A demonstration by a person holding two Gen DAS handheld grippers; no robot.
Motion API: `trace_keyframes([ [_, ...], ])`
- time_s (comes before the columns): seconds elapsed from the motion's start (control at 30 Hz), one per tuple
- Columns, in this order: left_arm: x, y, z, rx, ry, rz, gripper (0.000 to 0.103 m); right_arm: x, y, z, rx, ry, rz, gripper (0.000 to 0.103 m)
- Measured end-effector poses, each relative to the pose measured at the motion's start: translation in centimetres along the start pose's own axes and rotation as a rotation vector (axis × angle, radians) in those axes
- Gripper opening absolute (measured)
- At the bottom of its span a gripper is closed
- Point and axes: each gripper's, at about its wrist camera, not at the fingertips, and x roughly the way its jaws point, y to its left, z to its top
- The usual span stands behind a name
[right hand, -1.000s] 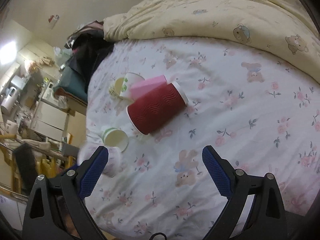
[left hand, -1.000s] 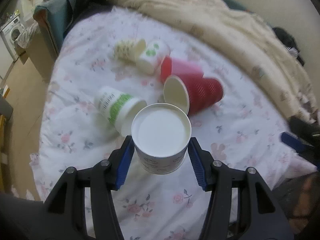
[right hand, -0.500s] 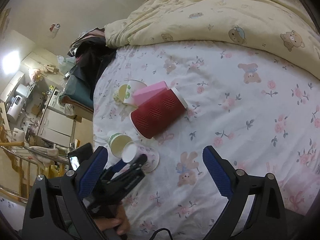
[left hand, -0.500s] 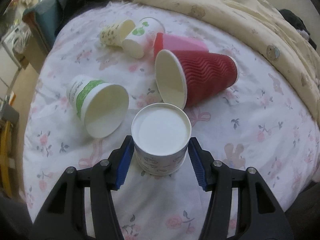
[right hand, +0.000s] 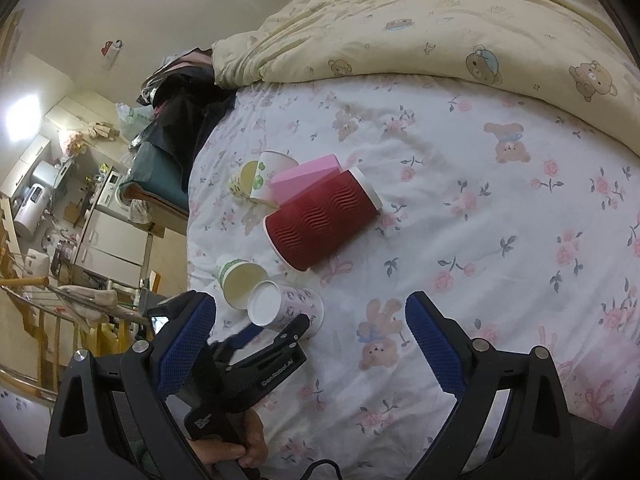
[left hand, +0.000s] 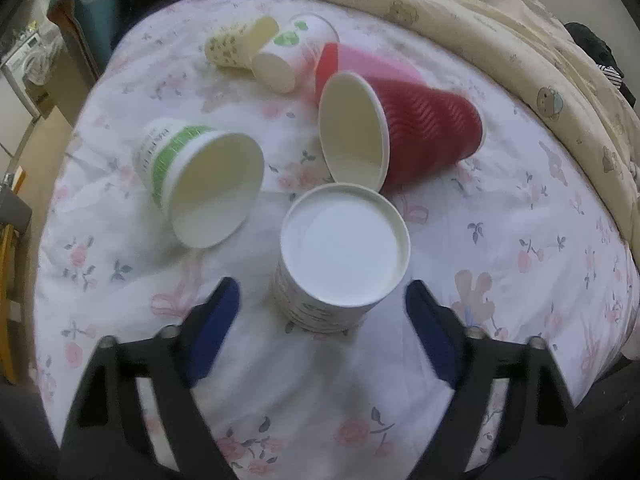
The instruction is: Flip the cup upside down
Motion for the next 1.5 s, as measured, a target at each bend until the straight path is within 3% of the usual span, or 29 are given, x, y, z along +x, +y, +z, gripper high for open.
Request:
trace_keyframes([
  [0.3, -3.9, 1.0, 0.5, -0.006, -0.009, -0.011, 0.088, 0.0, 0.1, -0.1, -0.010, -0.011, -0.018, 0.098],
  [0.43, -7.1, 2.1, 0.2, 0.011, -0.049, -0.007, 0.089, 0.2, 0.1, -0.2, -0.011, -0.013, -0.027, 0.098],
  [0.53, -9.2, 3.4, -0.2, -0.020, -0.057, -0.031, 0.099, 0.2, 0.2, -0.3, -0.022, -0.014, -0.040, 0.098],
  [0.57, -9.9, 3.8, -0.3, -0.027, -0.068, -0.032, 0.103, 0.2, 0.3, -0.4, -0.029, -0.015, -0.045, 0.098],
  [0.77, -14.3, 6.7, -1.2, -0.056, -0.160, -0.039, 0.103, -0.3, 1.6, -1.5, -0.079, -0.035, -0.065, 0.098],
  [0.93, -17.2, 8.7, -3.0, -0.041, -0.245, 0.026, 0.103, -1.5, 3.7, -3.1, -0.161, -0.094, -0.107, 0.098],
  [1.07, -18.4, 9.8, -4.8, -0.025, -0.301, 0.084, 0.103, -2.6, 5.0, -5.4, -0.210, -0.145, -0.153, 0.098],
  [1.4, -18.6, 10.6, -7.5, -0.060, -0.377, 0.102, 0.103, -2.3, 6.6, -11.1, -0.330, -0.178, -0.238, 0.098],
  [1.5, -17.7, 10.3, -7.4, -0.055, -0.354, 0.097, 0.103, -1.5, 7.5, -11.6, -0.388, -0.211, -0.258, 0.098],
])
